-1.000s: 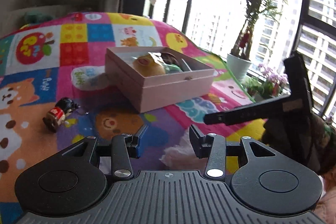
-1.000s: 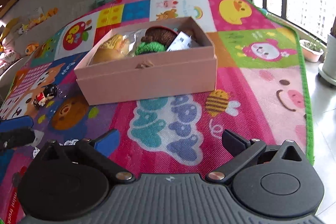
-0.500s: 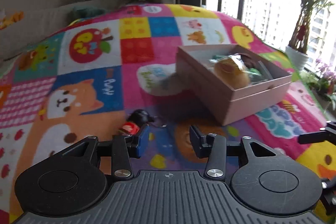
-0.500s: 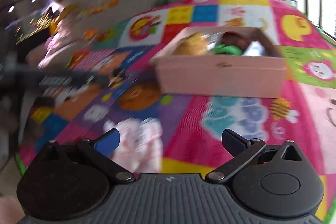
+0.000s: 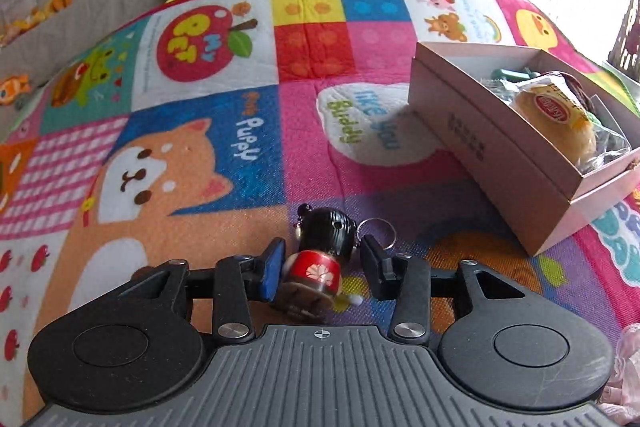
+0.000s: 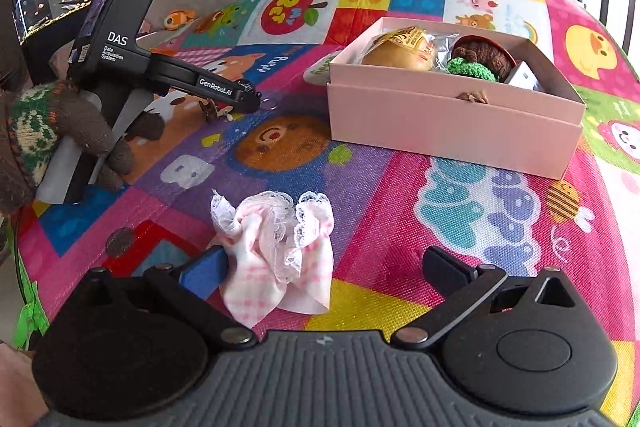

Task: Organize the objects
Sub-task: 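Grasp the doll keychain with the left gripper while the right gripper grasps the lace tissue, then lift and carry the doll keychain to the pink box while the right gripper carries the tissue there, then release the doll keychain into the pink box while the right gripper lowers and releases the tissue inside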

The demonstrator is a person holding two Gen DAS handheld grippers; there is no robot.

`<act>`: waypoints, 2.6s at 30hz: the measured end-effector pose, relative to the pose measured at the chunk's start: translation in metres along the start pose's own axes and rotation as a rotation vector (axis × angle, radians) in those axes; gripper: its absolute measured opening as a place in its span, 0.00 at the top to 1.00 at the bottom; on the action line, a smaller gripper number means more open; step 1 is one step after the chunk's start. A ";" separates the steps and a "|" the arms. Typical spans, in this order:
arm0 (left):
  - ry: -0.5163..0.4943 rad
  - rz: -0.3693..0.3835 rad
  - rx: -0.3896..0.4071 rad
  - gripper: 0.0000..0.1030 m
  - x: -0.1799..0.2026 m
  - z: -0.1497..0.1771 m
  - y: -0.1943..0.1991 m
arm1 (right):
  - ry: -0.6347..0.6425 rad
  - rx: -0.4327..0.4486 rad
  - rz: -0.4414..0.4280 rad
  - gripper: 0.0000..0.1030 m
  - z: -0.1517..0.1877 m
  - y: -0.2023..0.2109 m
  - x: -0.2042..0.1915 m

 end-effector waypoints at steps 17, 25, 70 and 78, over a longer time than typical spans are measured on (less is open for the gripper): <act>-0.056 0.195 -0.037 0.67 0.068 0.078 0.091 | 0.051 -0.044 0.025 0.00 0.000 -0.005 -0.003; -0.013 0.211 -0.037 0.67 0.065 0.077 0.091 | 0.175 0.028 -0.023 0.19 -0.006 0.006 -0.041; 0.091 0.453 0.152 0.68 0.081 -0.115 0.017 | -0.170 0.255 0.172 0.76 -0.140 0.060 0.133; 0.157 0.464 0.070 0.68 0.053 -0.058 0.024 | -0.242 0.069 0.110 0.76 -0.231 -0.062 0.134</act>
Point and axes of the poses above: each gripper's, at about its wrist camera, not at the fingertips, and y roughly against the way its jaws point, x to its right, z to its underside, the point moved 9 cm from there along -y, roughly the way its jaws point, and after that the axes turned 1 degree about -y, right-handed, at the moved point
